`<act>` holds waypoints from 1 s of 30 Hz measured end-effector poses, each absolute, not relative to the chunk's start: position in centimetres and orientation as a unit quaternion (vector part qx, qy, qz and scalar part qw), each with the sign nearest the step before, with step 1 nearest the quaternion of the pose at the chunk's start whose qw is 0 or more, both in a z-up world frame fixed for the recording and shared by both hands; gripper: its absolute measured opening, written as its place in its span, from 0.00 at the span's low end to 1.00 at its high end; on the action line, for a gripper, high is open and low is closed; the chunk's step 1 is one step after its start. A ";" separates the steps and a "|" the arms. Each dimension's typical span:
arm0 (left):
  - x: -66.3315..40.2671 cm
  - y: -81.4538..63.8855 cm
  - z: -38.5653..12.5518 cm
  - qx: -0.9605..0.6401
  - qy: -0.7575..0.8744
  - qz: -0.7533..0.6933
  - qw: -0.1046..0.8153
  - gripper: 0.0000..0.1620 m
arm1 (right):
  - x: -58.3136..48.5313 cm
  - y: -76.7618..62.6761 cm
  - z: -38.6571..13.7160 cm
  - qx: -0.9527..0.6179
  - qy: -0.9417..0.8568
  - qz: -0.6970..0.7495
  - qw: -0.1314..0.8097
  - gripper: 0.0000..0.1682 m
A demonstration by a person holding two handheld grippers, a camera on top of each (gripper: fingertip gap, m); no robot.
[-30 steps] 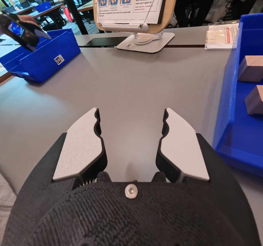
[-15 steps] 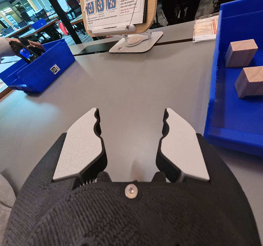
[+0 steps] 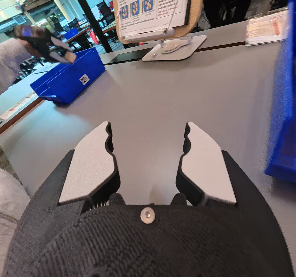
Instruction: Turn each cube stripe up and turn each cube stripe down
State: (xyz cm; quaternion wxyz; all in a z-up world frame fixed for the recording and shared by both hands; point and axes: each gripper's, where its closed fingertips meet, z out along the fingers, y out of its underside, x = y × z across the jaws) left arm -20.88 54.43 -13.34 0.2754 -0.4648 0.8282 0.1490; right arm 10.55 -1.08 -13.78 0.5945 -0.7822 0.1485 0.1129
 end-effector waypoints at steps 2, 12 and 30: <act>-18.3 51.0 -9.4 -0.488 0.796 0.047 0.355 0.31 | 9.6 -0.3 -13.7 -0.781 0.140 0.131 0.594 0.54; -8.5 27.0 0.7 -0.396 0.658 -0.366 0.526 0.30 | 3.2 5.4 -6.8 -0.645 0.150 0.375 0.649 0.59; 0.8 5.6 -4.7 -0.219 0.753 -0.365 0.501 0.30 | -0.9 7.8 -4.3 -0.636 0.150 0.464 0.598 0.51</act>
